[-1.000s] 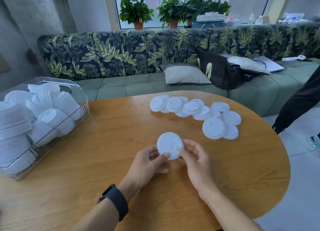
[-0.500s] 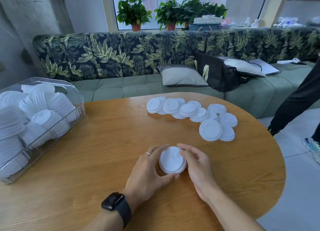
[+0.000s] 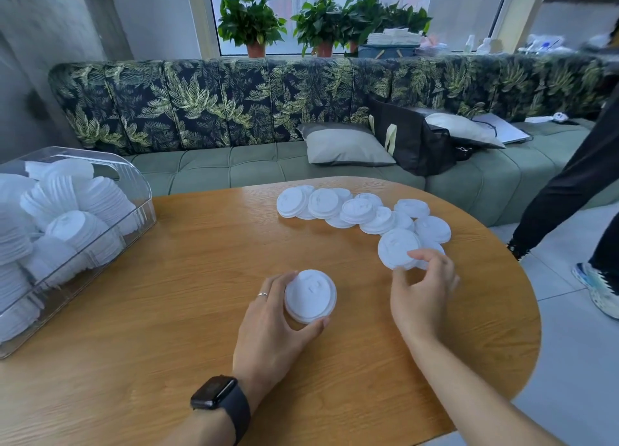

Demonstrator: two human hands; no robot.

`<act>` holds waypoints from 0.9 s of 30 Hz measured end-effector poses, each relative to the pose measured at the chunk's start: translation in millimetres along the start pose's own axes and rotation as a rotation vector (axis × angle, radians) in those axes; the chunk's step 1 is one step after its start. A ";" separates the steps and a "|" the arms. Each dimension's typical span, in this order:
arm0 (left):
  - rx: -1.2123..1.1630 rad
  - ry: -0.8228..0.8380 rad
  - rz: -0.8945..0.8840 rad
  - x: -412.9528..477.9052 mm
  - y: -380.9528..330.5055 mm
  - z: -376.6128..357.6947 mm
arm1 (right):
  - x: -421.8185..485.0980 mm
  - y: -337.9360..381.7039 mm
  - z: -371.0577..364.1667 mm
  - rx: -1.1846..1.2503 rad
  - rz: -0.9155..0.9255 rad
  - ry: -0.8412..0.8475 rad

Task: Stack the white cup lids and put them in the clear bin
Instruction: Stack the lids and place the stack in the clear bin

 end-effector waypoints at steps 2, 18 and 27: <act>0.015 0.012 0.002 -0.5 0.7 -1.1 | 13.5 -6.0 -1.2 -0.030 -0.079 -0.013; 0.041 0.049 0.001 -1.6 0.5 -2.4 | 36.9 -8.7 -8.8 -0.141 -0.236 0.061; 0.039 0.056 0.015 -2.1 0.8 -1.7 | 31.3 -2.9 -6.4 0.028 -0.245 0.116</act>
Point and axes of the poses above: each hand's wrist, its own x-axis towards the middle knuckle, its own z-axis out of the back of the hand, y = z × x, the point moved 3 cm from there along x, towards the middle knuckle, and after that the axes turned 5 degrees about -z, right-handed, at the moved point
